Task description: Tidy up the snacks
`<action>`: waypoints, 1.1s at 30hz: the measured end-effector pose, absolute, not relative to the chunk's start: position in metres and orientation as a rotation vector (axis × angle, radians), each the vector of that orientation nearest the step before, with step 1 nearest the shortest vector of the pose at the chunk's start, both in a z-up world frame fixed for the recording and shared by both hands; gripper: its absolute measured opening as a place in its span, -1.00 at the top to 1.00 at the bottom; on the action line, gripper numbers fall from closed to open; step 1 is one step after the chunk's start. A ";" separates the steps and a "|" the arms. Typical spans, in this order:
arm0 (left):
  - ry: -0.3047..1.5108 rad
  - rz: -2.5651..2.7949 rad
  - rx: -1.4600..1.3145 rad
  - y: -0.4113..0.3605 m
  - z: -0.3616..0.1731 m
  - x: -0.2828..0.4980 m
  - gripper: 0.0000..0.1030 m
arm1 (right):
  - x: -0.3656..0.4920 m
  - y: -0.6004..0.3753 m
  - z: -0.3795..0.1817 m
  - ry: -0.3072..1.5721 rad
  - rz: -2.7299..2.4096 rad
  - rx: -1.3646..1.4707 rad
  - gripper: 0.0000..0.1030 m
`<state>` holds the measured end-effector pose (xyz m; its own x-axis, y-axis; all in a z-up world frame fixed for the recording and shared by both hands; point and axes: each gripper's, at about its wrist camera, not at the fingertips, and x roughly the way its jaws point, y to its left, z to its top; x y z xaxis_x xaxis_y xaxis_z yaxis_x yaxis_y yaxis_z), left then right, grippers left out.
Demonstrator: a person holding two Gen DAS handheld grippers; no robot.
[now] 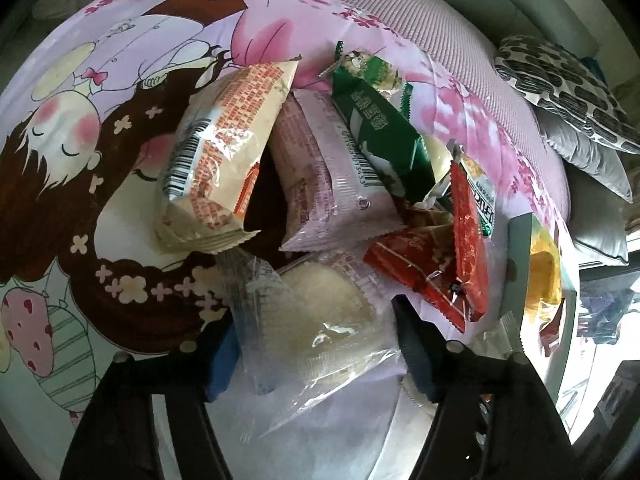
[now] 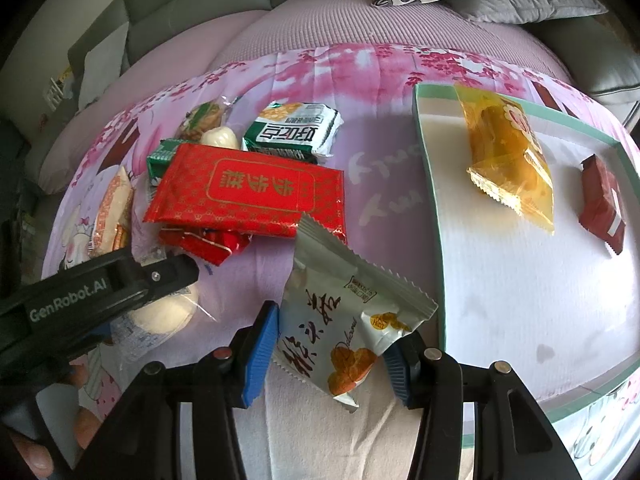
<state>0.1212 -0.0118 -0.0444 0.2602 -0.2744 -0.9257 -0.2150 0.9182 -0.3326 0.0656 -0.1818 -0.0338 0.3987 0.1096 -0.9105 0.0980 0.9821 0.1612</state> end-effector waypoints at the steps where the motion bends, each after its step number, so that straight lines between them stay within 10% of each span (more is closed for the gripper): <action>1: 1.319 -0.045 -0.437 -0.007 -0.042 0.115 -0.37 | 0.066 -0.182 -0.034 1.163 0.008 0.202 -0.02; 33: 1.274 -0.077 -0.493 0.017 -0.013 0.081 -0.24 | 0.063 -0.190 -0.017 1.108 0.038 0.273 0.21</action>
